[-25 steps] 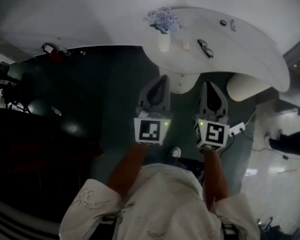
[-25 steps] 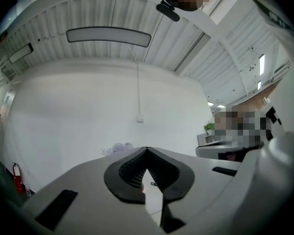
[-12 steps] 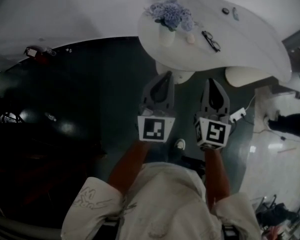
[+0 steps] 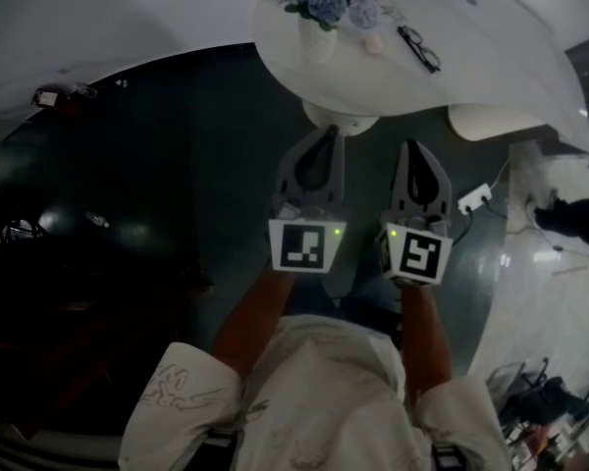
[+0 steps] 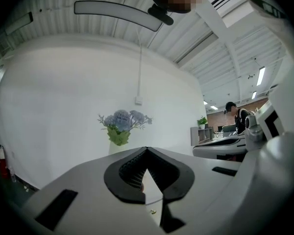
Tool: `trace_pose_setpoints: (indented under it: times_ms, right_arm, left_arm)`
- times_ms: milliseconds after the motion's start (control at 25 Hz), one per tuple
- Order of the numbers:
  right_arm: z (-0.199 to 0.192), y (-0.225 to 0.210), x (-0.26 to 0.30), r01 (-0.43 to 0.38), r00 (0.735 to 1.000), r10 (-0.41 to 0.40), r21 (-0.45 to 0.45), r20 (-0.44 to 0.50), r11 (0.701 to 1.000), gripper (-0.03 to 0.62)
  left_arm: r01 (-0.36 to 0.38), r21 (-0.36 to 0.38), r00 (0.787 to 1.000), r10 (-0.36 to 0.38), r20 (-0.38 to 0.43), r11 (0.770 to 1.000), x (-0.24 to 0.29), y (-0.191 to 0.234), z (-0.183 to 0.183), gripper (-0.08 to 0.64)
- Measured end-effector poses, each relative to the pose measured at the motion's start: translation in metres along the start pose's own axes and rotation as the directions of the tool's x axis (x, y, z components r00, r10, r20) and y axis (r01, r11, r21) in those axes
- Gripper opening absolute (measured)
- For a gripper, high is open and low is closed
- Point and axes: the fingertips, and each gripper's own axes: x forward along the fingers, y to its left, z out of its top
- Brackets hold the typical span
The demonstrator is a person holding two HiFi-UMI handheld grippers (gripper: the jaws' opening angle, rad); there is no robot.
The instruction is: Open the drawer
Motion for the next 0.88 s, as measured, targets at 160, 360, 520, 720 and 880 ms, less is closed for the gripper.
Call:
trace_pose_setpoints:
  times_ms: [160, 360, 520, 720, 880]
  right_arm:
    - [-0.018, -0.019, 0.007, -0.027, 0.999, 0.027, -0.005, 0.027, 1.0, 0.006]
    - [-0.06, -0.045, 0.015, -0.097, 0.995, 0.098, -0.026, 0.015, 0.995, 0.006]
    - [-0.094, -0.065, 0.022, -0.132, 0.991, 0.132, -0.006, -0.005, 0.991, 0.006]
    - [-0.143, -0.088, 0.03, -0.165, 0.986, 0.165, -0.009, -0.026, 0.986, 0.006]
    - [-0.175, -0.095, 0.032, -0.186, 0.982, 0.186, -0.008, -0.031, 0.983, 0.006]
  left_arm:
    - [-0.053, -0.012, 0.998, 0.053, -0.021, 0.999, 0.013, -0.014, -0.025, -0.005]
    - [-0.117, -0.042, 0.992, 0.114, -0.06, 0.992, 0.029, -0.042, -0.067, -0.005]
    - [-0.172, -0.033, 0.981, 0.168, -0.093, 0.985, 0.041, -0.059, -0.104, -0.003]
    - [-0.204, 0.011, 0.972, 0.204, -0.115, 0.979, 0.064, -0.08, -0.159, -0.003]
    - [-0.24, 0.011, 0.963, 0.24, -0.124, 0.971, 0.078, -0.086, -0.2, -0.005]
